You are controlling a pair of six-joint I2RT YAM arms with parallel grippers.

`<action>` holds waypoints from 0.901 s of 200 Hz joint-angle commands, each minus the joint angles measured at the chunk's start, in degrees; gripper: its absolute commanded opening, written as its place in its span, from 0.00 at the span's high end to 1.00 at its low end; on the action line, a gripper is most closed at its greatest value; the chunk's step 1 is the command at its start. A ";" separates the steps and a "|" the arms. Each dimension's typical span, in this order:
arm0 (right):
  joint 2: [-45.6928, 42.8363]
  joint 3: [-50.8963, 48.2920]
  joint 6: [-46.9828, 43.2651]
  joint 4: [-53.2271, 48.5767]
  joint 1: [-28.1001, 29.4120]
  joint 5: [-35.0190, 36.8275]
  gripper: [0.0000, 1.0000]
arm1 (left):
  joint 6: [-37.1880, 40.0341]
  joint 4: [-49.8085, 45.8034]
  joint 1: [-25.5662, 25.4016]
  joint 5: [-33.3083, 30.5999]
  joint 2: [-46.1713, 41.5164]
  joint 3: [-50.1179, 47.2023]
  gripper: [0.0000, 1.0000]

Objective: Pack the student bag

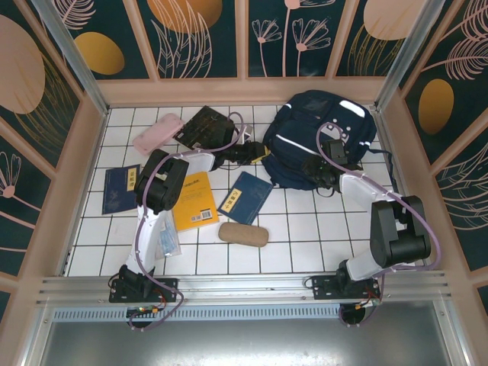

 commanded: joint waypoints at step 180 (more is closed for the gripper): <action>1.90 0.86 -0.32 0.64 0.24 0.98 0.47 | 1.73 2.06 -0.60 7.12 -1.53 -0.52 0.70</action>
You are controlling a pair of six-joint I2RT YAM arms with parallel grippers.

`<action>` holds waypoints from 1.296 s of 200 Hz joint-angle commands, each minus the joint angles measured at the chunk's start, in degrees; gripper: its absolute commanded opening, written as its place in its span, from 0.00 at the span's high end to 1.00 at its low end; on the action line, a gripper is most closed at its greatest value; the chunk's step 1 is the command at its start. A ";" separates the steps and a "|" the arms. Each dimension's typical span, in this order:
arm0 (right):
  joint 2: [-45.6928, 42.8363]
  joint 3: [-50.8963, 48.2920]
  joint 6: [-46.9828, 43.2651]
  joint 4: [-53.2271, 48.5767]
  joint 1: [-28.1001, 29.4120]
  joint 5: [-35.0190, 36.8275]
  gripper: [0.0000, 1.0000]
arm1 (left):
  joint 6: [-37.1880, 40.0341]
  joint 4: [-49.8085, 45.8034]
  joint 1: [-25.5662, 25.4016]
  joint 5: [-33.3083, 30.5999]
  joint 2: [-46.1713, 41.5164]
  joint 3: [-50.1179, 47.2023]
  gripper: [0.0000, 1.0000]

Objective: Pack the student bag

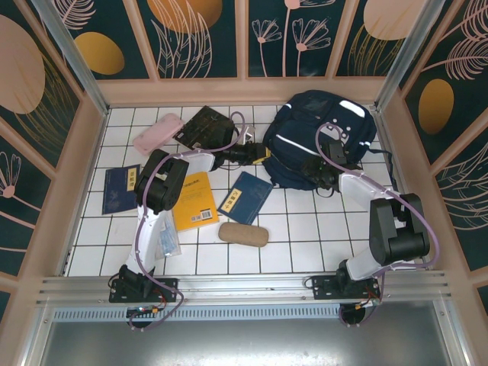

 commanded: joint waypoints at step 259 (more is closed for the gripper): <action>-3.85 -0.68 0.18 -1.05 3.27 0.91 0.47 | 22.40 -36.96 -1.11 -21.17 -4.08 12.53 1.00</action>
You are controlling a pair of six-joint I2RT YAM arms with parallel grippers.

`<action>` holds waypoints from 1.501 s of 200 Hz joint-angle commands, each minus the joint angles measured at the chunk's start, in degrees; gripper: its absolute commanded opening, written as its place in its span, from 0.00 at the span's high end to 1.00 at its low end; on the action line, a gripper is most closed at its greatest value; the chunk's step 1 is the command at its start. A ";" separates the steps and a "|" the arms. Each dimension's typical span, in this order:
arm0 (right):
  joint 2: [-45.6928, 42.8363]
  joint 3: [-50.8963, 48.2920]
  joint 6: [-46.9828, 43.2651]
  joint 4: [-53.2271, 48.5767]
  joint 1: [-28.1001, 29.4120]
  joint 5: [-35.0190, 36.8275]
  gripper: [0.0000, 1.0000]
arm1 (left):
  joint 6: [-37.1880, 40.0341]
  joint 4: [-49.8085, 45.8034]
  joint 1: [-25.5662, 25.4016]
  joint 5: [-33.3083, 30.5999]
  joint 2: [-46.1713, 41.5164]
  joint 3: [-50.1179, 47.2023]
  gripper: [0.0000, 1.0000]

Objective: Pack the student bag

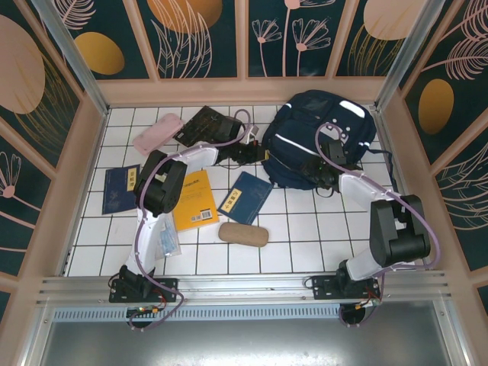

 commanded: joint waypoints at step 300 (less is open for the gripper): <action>-7.93 -9.82 -0.52 2.01 -5.37 -3.04 0.45 | -1.36 0.38 -11.40 -1.49 -3.84 0.39 0.79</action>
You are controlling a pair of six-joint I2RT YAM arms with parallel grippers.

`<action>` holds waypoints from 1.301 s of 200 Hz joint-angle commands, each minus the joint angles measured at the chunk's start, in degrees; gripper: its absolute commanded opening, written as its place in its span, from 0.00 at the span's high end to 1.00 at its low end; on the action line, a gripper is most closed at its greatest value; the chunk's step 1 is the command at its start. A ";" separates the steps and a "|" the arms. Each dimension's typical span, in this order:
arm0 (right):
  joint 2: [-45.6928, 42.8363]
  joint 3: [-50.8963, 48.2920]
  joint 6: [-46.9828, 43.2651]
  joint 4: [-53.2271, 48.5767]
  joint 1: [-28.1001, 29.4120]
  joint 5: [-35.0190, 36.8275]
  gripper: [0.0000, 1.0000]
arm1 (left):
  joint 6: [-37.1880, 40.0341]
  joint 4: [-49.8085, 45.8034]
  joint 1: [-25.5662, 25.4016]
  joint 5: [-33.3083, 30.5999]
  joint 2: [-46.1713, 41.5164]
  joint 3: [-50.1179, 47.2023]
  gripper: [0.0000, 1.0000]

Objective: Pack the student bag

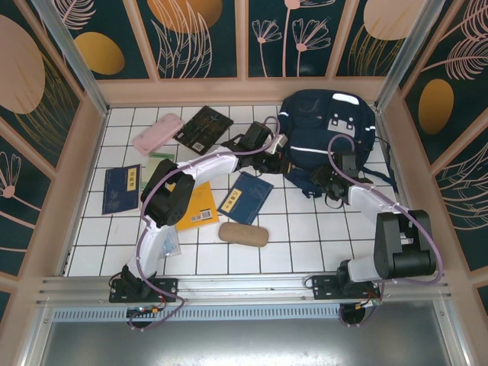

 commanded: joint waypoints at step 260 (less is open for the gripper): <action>-3.39 -0.53 -0.52 -1.28 0.75 0.02 0.44 | -7.75 8.90 0.06 3.22 5.38 -1.37 0.52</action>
